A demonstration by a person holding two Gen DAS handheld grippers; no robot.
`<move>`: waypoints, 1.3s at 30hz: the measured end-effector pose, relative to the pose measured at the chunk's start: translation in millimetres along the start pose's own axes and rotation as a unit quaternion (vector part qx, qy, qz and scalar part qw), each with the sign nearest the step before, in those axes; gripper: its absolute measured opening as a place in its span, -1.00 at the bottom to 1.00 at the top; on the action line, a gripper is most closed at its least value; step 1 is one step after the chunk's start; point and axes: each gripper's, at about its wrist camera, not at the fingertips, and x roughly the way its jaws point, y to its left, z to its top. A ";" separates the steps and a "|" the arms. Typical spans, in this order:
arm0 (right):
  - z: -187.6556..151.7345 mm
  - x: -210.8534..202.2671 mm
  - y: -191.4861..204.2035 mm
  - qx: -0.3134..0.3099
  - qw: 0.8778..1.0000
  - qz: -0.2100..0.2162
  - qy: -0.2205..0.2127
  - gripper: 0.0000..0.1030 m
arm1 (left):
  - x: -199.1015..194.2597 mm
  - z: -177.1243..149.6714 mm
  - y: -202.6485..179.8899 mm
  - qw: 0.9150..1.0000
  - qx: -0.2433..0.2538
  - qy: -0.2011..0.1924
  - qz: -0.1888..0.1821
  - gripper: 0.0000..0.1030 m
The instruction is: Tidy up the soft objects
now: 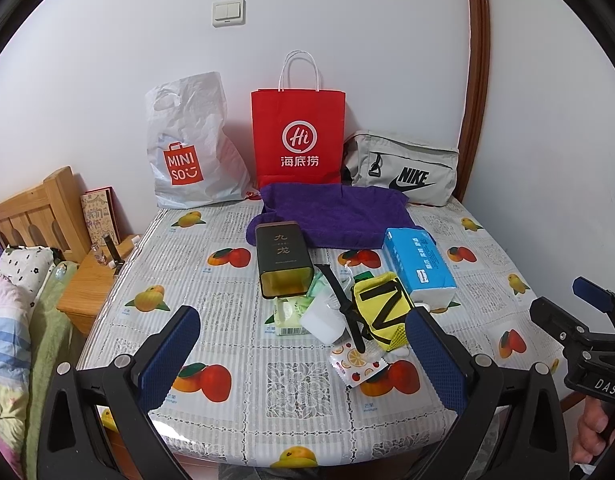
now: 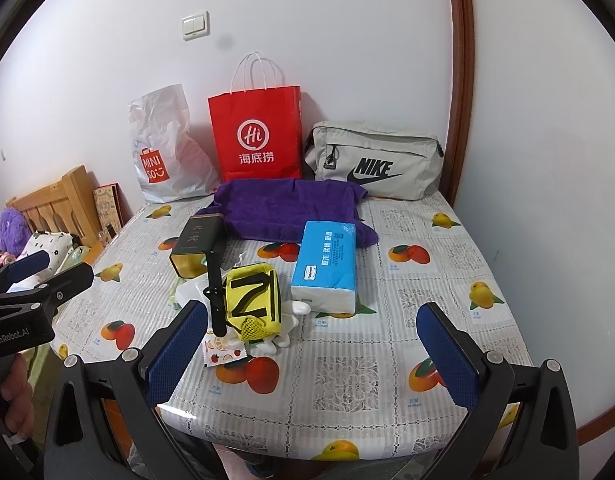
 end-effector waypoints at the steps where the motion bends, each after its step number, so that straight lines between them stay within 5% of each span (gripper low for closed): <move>1: -0.1 -0.5 0.5 -0.001 1.000 0.001 0.000 0.99 | 0.0 -0.1 0.0 1.000 0.000 0.000 -0.001 1.00; 24: 0.3 2.5 -0.3 -0.005 1.000 0.011 0.004 0.99 | 8.6 -9.4 4.8 1.000 0.005 0.005 -0.005 1.00; 39: -7.1 43.7 -10.2 0.003 1.000 0.017 0.024 0.99 | 84.1 -20.4 15.4 0.996 -0.011 0.083 -0.003 1.00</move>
